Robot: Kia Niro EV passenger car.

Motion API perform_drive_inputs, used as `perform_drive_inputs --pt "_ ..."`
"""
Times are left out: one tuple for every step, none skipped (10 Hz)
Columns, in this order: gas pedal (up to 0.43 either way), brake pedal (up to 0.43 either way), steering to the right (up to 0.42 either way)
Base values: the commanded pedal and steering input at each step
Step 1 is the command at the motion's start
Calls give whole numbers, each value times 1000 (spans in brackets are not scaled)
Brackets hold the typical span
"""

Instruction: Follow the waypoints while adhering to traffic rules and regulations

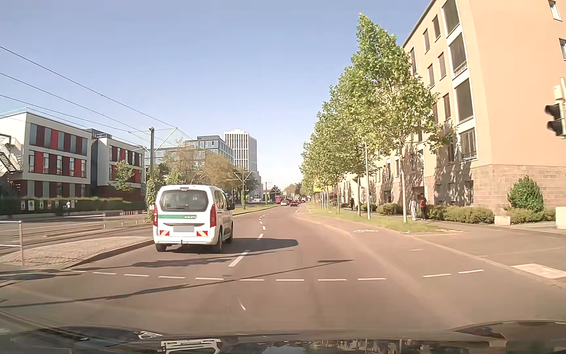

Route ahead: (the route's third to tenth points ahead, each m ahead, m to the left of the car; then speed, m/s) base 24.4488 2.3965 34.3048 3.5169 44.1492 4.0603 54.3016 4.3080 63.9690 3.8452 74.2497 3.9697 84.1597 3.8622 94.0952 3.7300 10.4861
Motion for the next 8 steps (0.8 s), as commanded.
perform_drive_inputs --pt "79 0 -4" --pt "79 0 -5" --pt "79 0 -6" --pt "79 0 -7" --pt "79 0 -9" --pt "79 0 -11" --pt "79 0 -16" --pt "79 0 -21"
